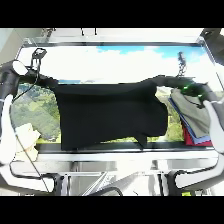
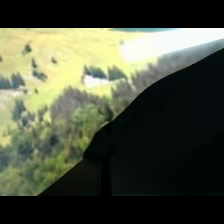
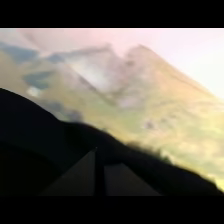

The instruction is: Fold the shirts.

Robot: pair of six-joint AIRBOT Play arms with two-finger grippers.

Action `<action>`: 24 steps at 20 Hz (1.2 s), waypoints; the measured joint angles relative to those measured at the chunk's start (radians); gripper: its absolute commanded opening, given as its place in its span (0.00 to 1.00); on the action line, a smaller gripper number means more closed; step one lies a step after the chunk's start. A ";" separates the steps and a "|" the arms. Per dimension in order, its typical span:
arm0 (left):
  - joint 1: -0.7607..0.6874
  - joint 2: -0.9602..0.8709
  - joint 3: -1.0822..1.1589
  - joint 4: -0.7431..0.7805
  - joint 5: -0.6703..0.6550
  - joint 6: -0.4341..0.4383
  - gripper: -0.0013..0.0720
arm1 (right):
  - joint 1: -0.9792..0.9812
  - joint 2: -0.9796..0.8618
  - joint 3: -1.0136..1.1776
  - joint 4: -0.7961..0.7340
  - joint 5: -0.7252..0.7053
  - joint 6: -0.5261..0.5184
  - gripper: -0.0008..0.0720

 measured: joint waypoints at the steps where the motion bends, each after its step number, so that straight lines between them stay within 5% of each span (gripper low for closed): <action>1: 0.003 -0.051 0.044 -0.003 -0.003 0.002 0.03 | 0.011 -0.042 0.024 -0.002 -0.039 -0.006 0.04; 10: 0.011 -0.313 0.356 -0.010 -0.175 -0.037 0.03 | -0.010 -0.177 0.154 -0.016 -0.080 -0.020 0.04; 22: 0.014 -0.339 0.223 -0.114 -0.241 -0.087 0.04 | -0.026 -0.185 0.156 -0.295 -0.002 0.122 0.04; 23: 0.014 -0.339 0.218 -0.116 -0.237 -0.091 0.04 | -0.026 -0.187 0.154 -0.311 0.001 0.134 0.10; 24: 0.013 -0.339 0.217 -0.118 -0.236 -0.091 0.04 | -0.026 -0.190 0.153 -0.324 0.004 0.146 0.27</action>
